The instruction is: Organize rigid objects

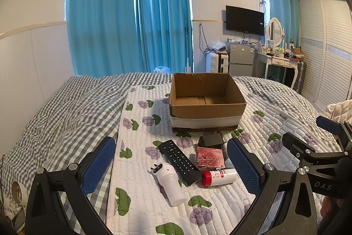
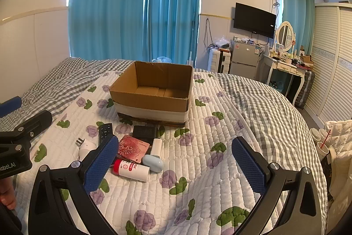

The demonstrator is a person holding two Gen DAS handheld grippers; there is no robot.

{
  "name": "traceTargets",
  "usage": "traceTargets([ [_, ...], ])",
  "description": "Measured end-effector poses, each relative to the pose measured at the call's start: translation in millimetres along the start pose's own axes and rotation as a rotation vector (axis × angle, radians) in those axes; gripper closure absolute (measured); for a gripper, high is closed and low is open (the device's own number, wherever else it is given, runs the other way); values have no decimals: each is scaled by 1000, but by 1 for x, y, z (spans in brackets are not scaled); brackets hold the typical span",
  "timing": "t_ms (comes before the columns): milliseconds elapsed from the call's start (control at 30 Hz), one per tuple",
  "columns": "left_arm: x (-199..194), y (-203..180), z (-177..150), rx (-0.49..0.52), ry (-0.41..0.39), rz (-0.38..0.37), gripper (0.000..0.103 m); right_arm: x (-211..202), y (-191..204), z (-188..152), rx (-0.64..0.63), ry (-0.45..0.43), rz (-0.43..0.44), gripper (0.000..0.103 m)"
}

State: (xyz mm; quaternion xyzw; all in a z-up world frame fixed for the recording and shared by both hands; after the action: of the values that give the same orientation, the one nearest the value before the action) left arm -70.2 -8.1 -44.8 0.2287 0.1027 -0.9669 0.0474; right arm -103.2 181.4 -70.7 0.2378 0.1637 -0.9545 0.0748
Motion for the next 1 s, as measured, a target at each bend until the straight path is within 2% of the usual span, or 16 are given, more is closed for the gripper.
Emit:
traceTargets([
  [1000, 2, 3, 0, -9, 8, 1, 0, 3, 2, -3, -9, 20, -1, 0],
])
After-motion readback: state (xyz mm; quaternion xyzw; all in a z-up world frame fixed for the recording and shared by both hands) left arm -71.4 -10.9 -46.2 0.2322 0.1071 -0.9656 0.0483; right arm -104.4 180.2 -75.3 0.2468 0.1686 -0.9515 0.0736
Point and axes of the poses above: each gripper's, at about its wrist camera, not at the fingertips, and x roughly the way its jaws point, y to its left, z to its top, the point moved 8 cm from there along x, roughly the way its jaws point, and after that the axes turned 15 degrees about -x, right-handed, at the moved point
